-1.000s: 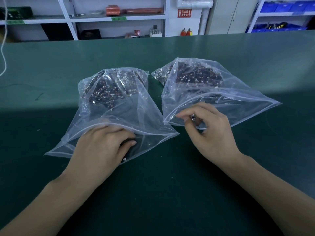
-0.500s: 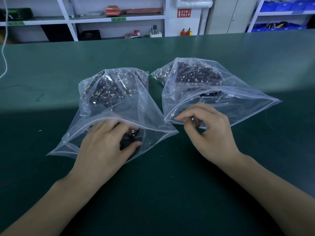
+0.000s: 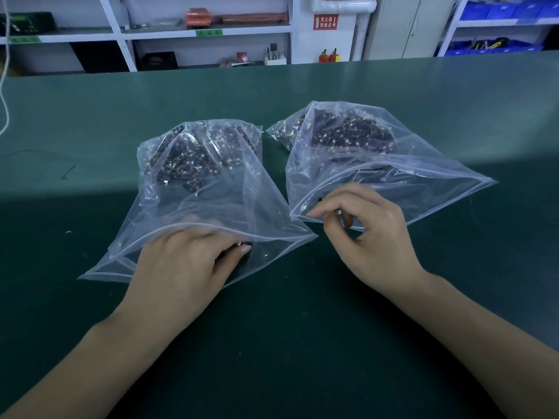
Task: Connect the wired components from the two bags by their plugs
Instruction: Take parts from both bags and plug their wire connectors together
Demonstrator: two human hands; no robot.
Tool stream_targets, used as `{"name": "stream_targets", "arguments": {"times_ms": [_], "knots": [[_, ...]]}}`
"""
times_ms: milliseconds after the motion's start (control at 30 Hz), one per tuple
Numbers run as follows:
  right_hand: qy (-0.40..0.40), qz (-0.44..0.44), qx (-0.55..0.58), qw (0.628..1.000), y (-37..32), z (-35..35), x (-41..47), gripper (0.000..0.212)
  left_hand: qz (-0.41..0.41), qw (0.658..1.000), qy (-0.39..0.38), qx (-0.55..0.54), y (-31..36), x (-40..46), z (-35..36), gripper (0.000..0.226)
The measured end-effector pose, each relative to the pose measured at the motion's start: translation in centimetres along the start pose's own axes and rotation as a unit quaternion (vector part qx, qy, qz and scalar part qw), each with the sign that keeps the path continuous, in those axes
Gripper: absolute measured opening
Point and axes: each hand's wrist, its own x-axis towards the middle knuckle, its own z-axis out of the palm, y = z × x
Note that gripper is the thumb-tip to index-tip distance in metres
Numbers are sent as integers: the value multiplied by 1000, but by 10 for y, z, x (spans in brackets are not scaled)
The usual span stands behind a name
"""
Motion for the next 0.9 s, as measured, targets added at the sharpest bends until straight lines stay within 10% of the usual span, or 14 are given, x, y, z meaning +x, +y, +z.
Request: {"name": "stream_targets", "arguments": {"times_ms": [900], "knots": [[-108,-109,29,988,-15,12,-5,19,33,953,114,-280,33,-3,4,12]]}}
